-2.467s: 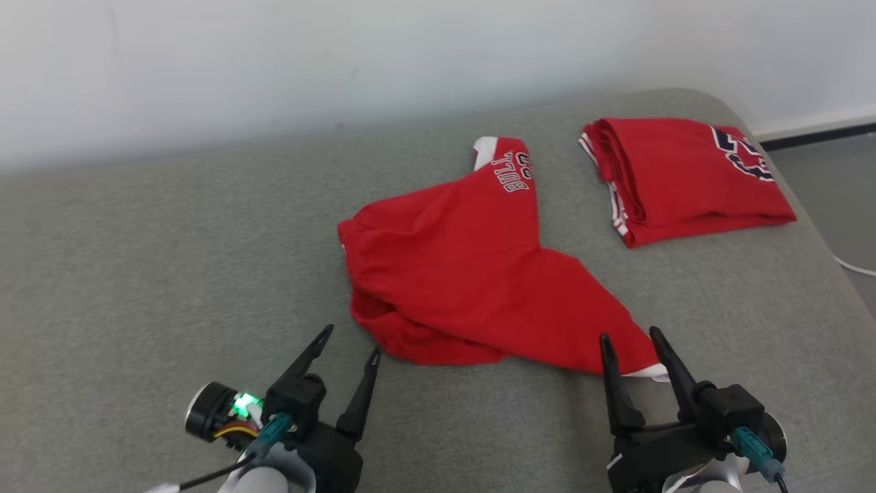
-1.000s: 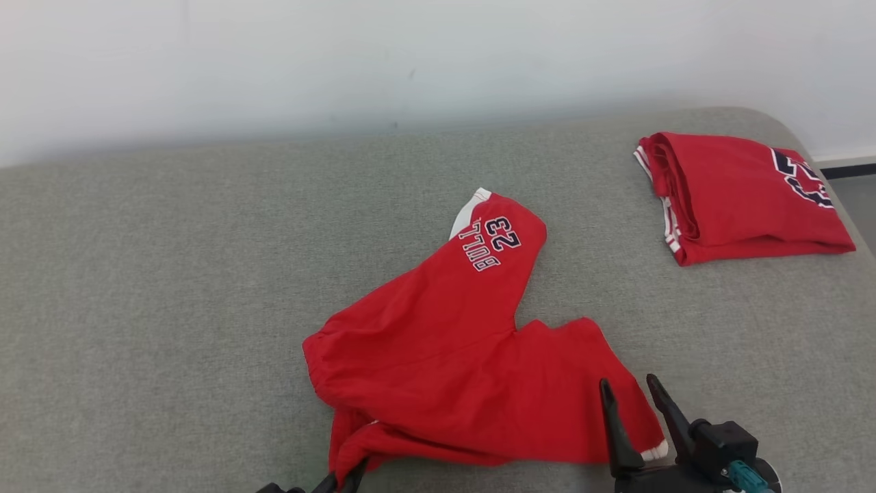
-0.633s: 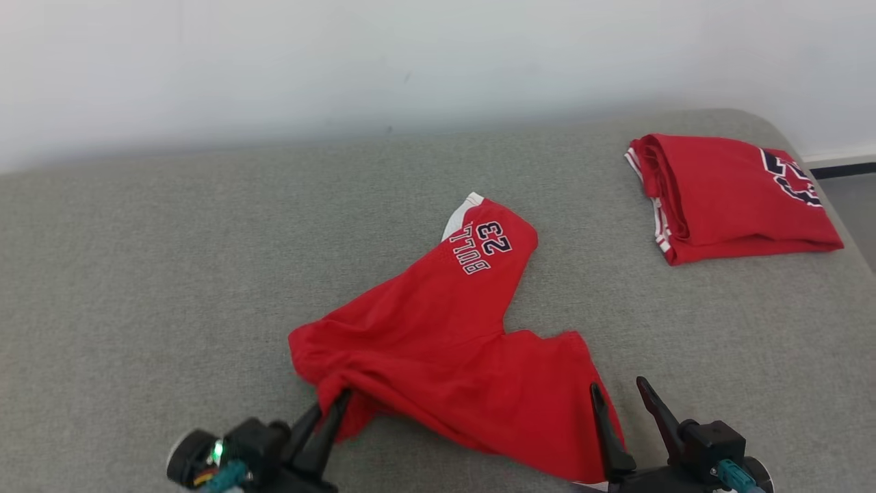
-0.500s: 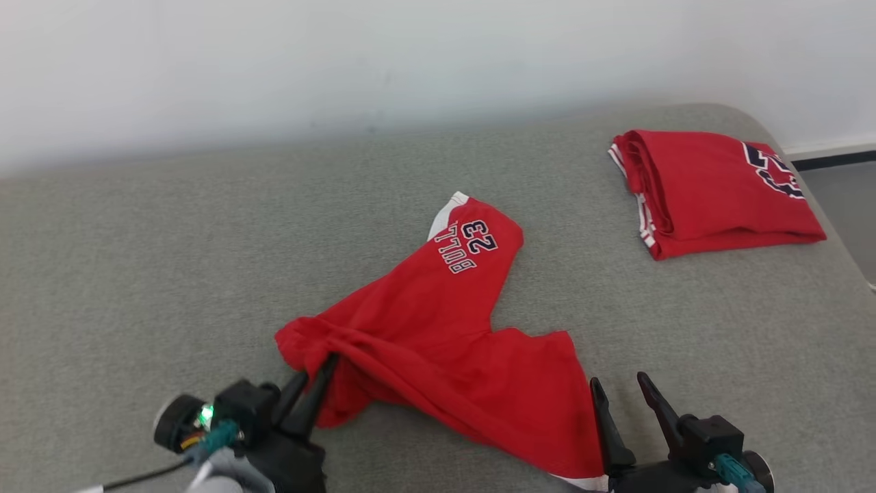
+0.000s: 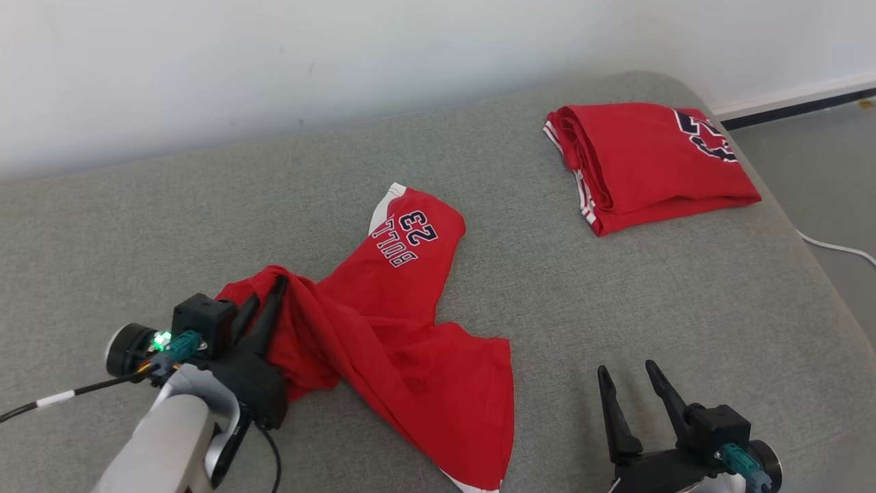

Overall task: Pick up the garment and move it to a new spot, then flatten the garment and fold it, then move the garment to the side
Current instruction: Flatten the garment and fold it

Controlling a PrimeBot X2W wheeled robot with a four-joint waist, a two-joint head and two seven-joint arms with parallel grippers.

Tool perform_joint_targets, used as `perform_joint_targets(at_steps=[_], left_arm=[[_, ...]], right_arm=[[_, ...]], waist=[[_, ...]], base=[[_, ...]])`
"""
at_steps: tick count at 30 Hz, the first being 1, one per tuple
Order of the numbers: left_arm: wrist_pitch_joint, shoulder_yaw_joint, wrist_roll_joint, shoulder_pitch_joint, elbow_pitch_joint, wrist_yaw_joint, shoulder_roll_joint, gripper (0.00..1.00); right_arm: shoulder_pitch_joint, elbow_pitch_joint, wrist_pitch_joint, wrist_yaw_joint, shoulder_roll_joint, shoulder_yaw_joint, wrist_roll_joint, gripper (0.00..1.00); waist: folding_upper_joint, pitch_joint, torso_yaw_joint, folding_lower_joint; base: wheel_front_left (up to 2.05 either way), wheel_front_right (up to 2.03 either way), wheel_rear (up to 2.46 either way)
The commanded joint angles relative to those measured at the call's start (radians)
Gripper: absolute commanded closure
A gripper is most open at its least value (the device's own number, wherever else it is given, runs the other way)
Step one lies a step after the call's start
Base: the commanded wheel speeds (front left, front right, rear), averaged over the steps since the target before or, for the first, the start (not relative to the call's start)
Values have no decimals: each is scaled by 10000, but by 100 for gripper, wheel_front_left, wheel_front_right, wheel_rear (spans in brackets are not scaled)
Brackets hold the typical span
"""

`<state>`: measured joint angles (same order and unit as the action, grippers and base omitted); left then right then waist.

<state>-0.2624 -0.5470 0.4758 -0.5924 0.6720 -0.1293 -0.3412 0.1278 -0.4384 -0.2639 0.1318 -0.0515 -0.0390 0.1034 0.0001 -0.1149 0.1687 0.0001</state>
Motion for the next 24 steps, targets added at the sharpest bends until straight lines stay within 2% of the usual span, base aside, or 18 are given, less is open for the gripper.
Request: perform_joint_targets(at_steps=[1,7,16,17,18,19,24], left_arm=[[-30,-44,-74,-158,170,1,131,100],[-31,-144,-198,161,172,0,382,100],[-32,458,-807,2036,-1547,-1,298,100],[-31,467,-875,2189,-1640,-1,278,71],[-31,547,-921,2329,-1704,-1,266,18],[-31,667,-937,2505,-1747,0,271,0],[-31,1277,-1009,3324,-2156,-2,474,0]], right_arm=[[92,-10,3,-29,20,18,-81,0],[-102,16,3,-29,22,220,-120,0],[-511,29,5,-29,23,324,105,0],[-534,16,3,-30,17,285,107,0],[-547,9,3,-30,16,258,124,0],[-550,-6,3,-29,17,217,145,0],[-628,-35,3,-29,14,148,247,0]], waist=[[-1,-35,108,-1],[-1,121,-54,-1],[-1,483,-888,-1],[-1,518,-971,-1],[-1,558,-1037,-1],[-1,600,-1083,-1],[-1,826,-1215,-1]], base=[[0,0,0],[0,0,0],[0,0,0],[0,0,0],[0,0,0],[0,0,0],[0,0,0]])
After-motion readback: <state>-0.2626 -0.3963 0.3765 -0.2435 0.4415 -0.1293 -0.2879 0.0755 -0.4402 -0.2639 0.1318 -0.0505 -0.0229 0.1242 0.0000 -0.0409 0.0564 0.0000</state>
